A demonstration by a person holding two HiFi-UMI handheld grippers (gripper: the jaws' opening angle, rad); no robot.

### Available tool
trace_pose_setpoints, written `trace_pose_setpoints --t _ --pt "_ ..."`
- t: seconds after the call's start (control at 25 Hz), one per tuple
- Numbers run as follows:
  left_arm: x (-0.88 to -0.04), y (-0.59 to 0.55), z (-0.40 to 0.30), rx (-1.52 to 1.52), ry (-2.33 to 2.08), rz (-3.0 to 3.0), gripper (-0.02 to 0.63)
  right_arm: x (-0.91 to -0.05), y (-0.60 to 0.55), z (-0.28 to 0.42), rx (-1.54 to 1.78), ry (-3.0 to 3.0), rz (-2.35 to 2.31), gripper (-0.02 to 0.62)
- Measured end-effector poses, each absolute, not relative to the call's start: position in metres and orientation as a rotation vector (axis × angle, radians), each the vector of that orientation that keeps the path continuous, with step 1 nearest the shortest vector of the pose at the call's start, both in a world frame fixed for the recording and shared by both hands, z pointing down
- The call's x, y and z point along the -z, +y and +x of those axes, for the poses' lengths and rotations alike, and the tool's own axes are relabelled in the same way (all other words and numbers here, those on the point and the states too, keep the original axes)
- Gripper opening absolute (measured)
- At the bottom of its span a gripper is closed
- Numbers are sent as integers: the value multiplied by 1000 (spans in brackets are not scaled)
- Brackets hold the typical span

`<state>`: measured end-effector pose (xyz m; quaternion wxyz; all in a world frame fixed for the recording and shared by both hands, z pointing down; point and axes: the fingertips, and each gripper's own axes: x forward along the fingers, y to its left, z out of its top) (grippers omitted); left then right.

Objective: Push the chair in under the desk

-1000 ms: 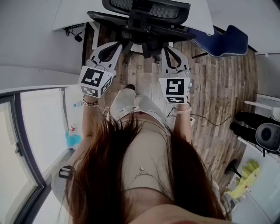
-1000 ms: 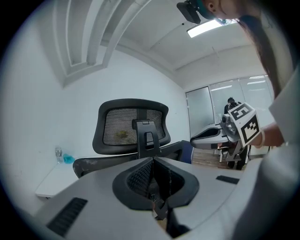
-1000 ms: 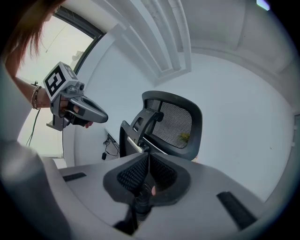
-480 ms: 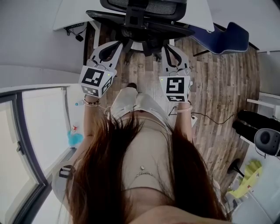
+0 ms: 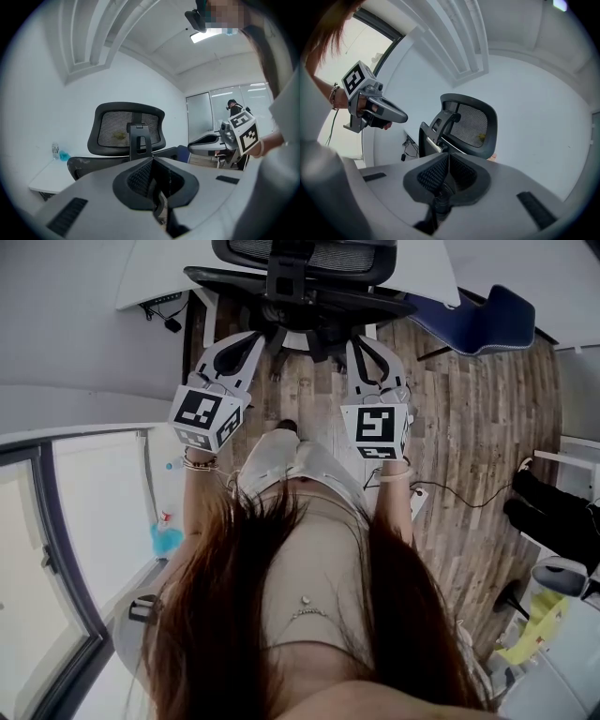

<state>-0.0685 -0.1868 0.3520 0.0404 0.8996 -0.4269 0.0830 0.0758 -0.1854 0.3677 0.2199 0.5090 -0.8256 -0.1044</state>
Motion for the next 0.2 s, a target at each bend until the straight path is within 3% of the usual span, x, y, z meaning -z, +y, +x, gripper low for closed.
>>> trace_pose_setpoints --t 0.2 --pt "-345 -185 -62 -151 -1226 2791 5 -366 -190 73 317 -2293 1408 34"
